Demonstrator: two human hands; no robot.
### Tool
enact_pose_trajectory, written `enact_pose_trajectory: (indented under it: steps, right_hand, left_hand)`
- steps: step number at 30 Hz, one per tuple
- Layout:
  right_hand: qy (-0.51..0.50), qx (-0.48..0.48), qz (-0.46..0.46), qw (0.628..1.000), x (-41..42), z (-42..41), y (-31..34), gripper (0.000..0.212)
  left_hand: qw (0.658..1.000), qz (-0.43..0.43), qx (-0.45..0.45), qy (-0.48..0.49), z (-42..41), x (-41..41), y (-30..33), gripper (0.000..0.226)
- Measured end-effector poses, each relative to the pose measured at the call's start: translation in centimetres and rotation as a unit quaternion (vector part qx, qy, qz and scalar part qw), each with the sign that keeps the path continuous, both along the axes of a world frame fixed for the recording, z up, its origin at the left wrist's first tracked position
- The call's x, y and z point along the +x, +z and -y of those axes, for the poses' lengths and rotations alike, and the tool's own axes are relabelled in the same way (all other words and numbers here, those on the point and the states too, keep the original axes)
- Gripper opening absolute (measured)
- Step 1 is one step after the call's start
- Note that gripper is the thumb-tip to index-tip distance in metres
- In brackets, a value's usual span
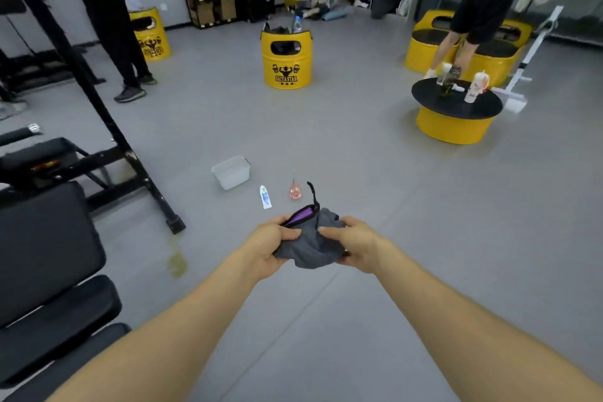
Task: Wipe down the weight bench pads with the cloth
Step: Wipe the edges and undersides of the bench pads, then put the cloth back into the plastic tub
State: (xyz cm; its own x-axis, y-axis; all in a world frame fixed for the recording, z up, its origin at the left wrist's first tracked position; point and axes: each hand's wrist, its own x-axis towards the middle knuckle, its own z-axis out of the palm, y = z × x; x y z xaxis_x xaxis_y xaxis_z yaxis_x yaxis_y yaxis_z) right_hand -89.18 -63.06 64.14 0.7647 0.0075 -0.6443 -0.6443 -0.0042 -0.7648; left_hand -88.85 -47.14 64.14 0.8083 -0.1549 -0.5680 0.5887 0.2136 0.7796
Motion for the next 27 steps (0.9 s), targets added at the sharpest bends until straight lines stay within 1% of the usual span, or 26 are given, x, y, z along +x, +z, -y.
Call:
enact_pose_trajectory:
  steps: [3,5,7,8,9,10,11,12,13,14,16,17,18,20,21,22,23,24,25,26,27]
  right_hand:
    - [-0.050,-0.003,-0.003,0.999,7.1,-2.1,-1.1,0.023]
    - [-0.053,-0.015,-0.035,0.998,11.9,-3.2,-2.0,0.020]
    - [-0.006,-0.048,-0.066,0.997,16.6,-4.3,-2.6,0.014]
    - [0.024,-0.063,-0.075,0.995,19.1,-5.0,-3.1,0.015]
    - [0.046,-0.086,-0.076,0.992,21.4,-5.7,-3.5,0.022]
    - [0.051,-0.093,-0.067,0.992,23.8,-6.3,-4.0,0.031]
    - [0.048,-0.091,-0.053,0.993,26.3,-7.1,-4.4,0.034]
    - [0.054,-0.109,-0.014,0.992,28.6,-7.9,-4.5,0.030]
    - [0.080,-0.137,0.042,0.986,30.7,-8.7,-4.2,0.024]
    - [0.123,-0.167,0.112,0.972,32.6,-9.5,-3.7,0.025]
    - [0.234,-0.196,0.228,0.925,36.4,-11.4,-2.5,0.040]
    - [0.283,-0.191,0.255,0.905,38.0,-12.5,-2.1,0.045]
    - [0.325,-0.175,0.267,0.890,39.7,-13.6,-1.9,0.047]
    - [0.407,-0.137,0.262,0.864,42.7,-15.7,-2.2,0.048]
    - [0.441,-0.109,0.243,0.857,44.2,-16.6,-2.4,0.048]
    - [0.458,-0.066,0.211,0.861,45.9,-17.4,-2.9,0.048]
    - [0.460,-0.017,0.170,0.871,47.7,-18.1,-3.1,0.047]
    - [0.445,0.029,0.129,0.886,49.5,-18.9,-3.6,0.045]
    - [0.415,0.064,0.102,0.902,51.3,-19.8,-3.9,0.041]
    - [0.366,0.084,0.087,0.923,53.4,-20.7,-4.6,0.034]
    - [0.310,0.093,0.070,0.944,55.4,-21.7,-5.1,0.026]
  left_hand:
    - [0.999,-0.001,0.004,0.049,-2.0,5.5,-0.8,0.026]
    - [0.994,-0.021,0.053,0.093,-3.8,9.3,-2.1,0.026]
    - [0.985,-0.056,0.114,0.114,-5.4,13.0,-3.7,0.030]
    - [0.982,-0.072,0.132,0.115,-6.0,14.8,-4.1,0.033]
    - [0.979,-0.086,0.146,0.115,-6.4,16.7,-4.4,0.034]
    - [0.976,-0.101,0.156,0.115,-6.8,18.6,-4.7,0.034]
    - [0.972,-0.116,0.160,0.123,-7.2,20.7,-4.9,0.033]
    - [0.970,-0.131,0.156,0.135,-7.6,22.9,-4.8,0.032]
    - [0.968,-0.141,0.147,0.149,-7.9,25.0,-4.8,0.029]
    - [0.967,-0.147,0.127,0.164,-8.1,27.0,-4.6,0.025]
    - [0.967,-0.139,0.067,0.205,-8.5,31.2,-4.1,0.015]
    - [0.961,-0.131,0.032,0.240,-8.8,33.3,-3.7,0.010]
    - [0.953,-0.125,-0.014,0.277,-9.2,35.1,-3.4,0.013]
    - [0.932,-0.120,-0.098,0.326,-10.9,38.3,-3.1,0.027]
    - [0.925,-0.127,-0.116,0.338,-12.0,39.9,-3.3,0.033]
    - [0.922,-0.135,-0.127,0.341,-13.2,41.5,-3.7,0.035]
    - [0.921,-0.141,-0.117,0.342,-14.5,43.0,-4.5,0.032]
    - [0.922,-0.149,-0.102,0.343,-15.6,44.5,-5.4,0.024]
    - [0.922,-0.158,-0.079,0.345,-16.7,46.1,-6.2,0.016]
    - [0.922,-0.166,-0.064,0.344,-17.8,47.8,-7.2,0.013]
    - [0.921,-0.171,-0.055,0.345,-18.7,49.6,-8.0,0.015]
